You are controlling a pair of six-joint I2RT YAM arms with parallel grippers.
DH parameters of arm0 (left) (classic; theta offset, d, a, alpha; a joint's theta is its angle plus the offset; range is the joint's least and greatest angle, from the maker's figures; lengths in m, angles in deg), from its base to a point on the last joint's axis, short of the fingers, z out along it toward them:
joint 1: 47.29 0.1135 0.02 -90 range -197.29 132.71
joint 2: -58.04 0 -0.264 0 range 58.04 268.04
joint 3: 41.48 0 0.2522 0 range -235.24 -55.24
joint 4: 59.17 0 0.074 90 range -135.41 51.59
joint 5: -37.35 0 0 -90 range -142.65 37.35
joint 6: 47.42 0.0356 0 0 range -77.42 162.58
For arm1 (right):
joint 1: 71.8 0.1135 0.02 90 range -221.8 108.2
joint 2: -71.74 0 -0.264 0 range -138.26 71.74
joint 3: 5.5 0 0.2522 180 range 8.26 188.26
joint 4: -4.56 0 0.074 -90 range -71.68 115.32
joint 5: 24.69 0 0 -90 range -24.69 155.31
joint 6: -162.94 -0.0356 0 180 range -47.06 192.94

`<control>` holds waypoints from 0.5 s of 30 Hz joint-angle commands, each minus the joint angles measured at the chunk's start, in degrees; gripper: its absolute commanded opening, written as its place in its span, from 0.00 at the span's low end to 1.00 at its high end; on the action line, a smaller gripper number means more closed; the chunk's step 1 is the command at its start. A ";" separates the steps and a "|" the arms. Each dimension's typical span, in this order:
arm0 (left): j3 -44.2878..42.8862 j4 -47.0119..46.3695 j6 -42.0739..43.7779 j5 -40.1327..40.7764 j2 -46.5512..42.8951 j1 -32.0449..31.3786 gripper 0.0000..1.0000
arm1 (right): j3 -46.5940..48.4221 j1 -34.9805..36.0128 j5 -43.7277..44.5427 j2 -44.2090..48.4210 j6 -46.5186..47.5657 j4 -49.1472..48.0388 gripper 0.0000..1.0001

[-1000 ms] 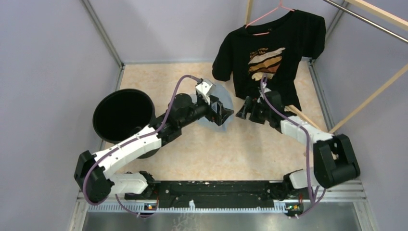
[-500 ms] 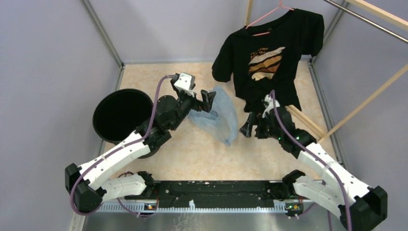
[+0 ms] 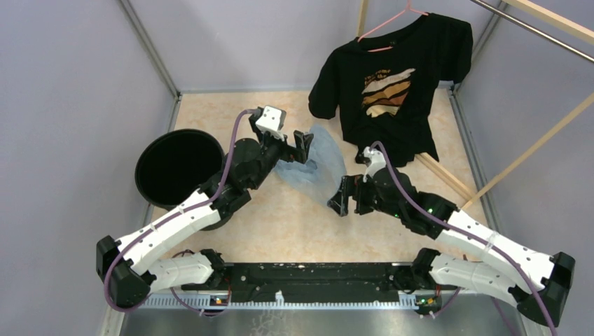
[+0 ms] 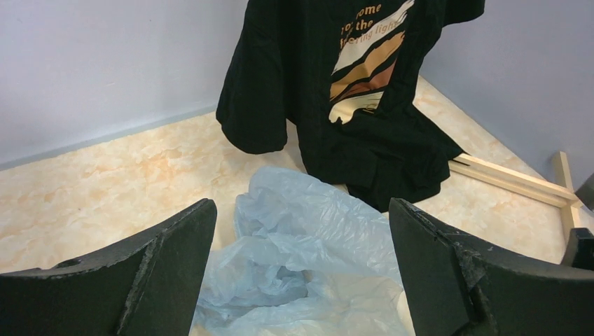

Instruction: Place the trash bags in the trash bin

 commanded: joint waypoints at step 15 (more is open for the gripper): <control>-0.98 -0.91 0.86 0.71 1.05 -0.12 0.99 | -1.74 1.19 15.68 -10.51 -6.20 -10.18 0.31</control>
